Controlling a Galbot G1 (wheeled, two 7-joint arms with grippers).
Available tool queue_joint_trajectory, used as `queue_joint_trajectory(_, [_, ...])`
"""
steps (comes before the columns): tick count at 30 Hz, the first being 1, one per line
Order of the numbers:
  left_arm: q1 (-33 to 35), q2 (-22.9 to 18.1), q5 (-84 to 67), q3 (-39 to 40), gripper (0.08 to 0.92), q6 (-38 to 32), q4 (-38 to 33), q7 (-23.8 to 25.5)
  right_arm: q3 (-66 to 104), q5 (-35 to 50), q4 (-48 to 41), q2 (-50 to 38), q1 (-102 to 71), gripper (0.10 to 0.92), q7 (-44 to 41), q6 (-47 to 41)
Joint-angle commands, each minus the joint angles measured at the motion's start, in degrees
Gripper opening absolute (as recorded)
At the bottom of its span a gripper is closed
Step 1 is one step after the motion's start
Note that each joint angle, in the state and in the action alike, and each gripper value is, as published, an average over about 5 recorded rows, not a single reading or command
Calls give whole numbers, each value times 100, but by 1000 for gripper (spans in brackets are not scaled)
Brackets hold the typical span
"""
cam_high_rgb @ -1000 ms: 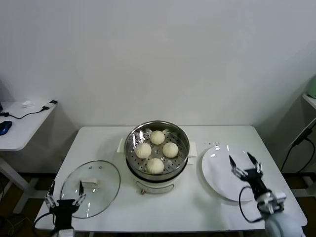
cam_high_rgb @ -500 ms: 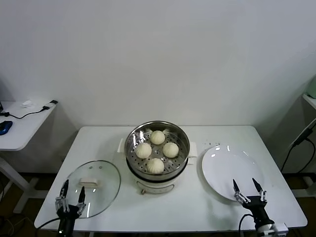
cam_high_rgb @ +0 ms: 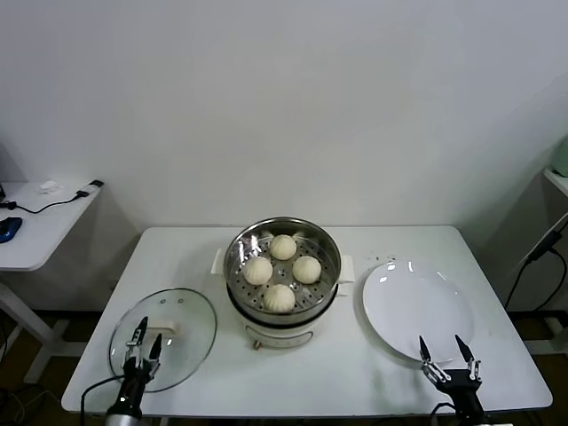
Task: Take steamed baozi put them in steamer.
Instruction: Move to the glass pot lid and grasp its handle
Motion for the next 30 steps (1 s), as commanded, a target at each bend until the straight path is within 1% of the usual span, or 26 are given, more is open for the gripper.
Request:
queue_joint_trajectory(1, [-511, 51, 425, 10, 823, 454, 520, 216, 92, -50, 96, 122, -127, 823, 4, 41])
queue_joint_trajectory(9, [-600, -29, 474, 35, 823, 633, 545, 87, 27, -155, 20, 239, -83, 823, 1, 53])
queue_joint_trajectory(12, [-604, -57, 556, 36, 807, 655, 603, 61, -16, -193, -4, 268, -68, 823, -4, 63])
queue_joint_trajectory(15, [-640, -79, 629, 32, 745, 663, 714, 3, -40, -213, -14, 282, -69, 823, -9, 73])
queue_joint_trajectory(25, [-773, -104, 746, 35, 452, 641, 921, -74, -68, -218, -37, 282, -115, 823, -10, 107])
queue_joint_trajectory(30, [-735, -140, 642, 5, 314, 629, 661, -61, -53, -210, -24, 282, -128, 823, -5, 116])
